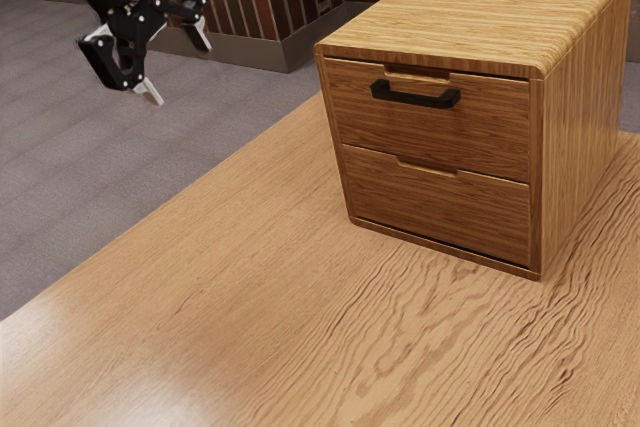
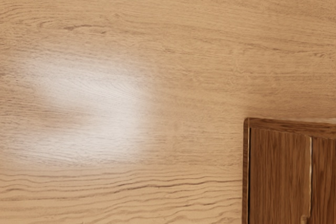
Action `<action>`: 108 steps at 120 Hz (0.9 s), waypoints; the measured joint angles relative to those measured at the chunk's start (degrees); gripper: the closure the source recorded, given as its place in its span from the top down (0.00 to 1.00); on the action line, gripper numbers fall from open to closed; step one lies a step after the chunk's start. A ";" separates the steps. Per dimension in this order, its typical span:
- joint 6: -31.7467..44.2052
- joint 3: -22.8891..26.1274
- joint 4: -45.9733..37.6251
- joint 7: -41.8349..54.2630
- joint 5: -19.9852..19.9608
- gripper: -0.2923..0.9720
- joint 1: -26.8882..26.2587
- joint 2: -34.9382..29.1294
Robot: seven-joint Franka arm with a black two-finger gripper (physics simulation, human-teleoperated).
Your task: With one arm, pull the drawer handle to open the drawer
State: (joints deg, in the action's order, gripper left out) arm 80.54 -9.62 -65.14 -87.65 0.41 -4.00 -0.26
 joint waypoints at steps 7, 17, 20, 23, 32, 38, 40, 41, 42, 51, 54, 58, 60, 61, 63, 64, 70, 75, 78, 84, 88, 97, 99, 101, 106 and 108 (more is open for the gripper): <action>1.50 1.46 0.01 -0.35 -0.10 0.75 1.80 1.02; 4.64 2.53 -0.36 -0.80 -1.44 0.75 2.85 2.20; 5.66 2.64 -0.46 -0.92 -2.14 0.75 2.65 2.53; 6.90 2.70 -1.05 -1.04 -2.72 0.75 2.19 2.71; 9.97 2.91 -1.87 -1.61 -3.87 0.75 -0.33 3.08; 12.44 2.99 -4.33 -2.10 -4.16 0.75 -2.89 1.42; 13.66 3.03 -6.30 -2.24 -4.22 0.75 -3.88 0.16; 14.28 3.04 -7.26 -2.31 -4.24 0.75 -4.37 -0.43; 14.92 3.05 -8.24 -2.37 -4.27 0.75 -4.87 -1.01; 20.96 3.03 -14.84 -2.94 -4.53 0.75 -8.68 -3.74; 22.92 3.03 -16.01 -3.12 -4.67 0.75 -9.33 -3.77; 25.28 3.02 -16.98 -3.35 -4.80 0.75 -9.75 -3.60; 26.35 3.02 -17.31 -3.45 -4.82 0.75 -9.83 -3.55; 26.85 3.02 -17.44 -3.51 -4.82 0.75 -9.85 -3.54; 27.80 3.03 -17.64 -3.61 -4.82 0.75 -9.88 -3.51; 28.24 3.03 -17.72 -3.66 -4.82 0.75 -9.89 -3.50; 30.63 3.05 -18.38 -3.95 -4.85 0.74 -9.81 -3.25; 32.67 3.03 -20.11 -4.16 -4.86 0.75 -9.72 -3.12; 33.92 2.97 -21.50 -4.27 -4.86 0.75 -9.69 -3.08; 36.20 2.83 -23.51 -4.48 -4.87 0.74 -9.57 -2.94; 37.45 2.76 -24.17 -4.61 -4.88 0.74 -9.42 -2.62; 40.19 2.61 -24.71 -4.90 -4.95 0.73 -9.10 -1.49; 40.85 2.54 -24.75 -4.97 -4.99 0.72 -9.06 -1.18; 41.52 2.49 -24.79 -5.03 -5.03 0.72 -9.02 -0.84; 43.02 2.35 -24.80 -5.19 -5.19 0.71 -8.90 -0.03; 43.59 2.32 -24.78 -5.24 -5.29 0.71 -8.83 0.28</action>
State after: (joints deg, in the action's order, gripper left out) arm 124.13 -7.30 -89.92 -92.90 -4.88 -12.83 0.02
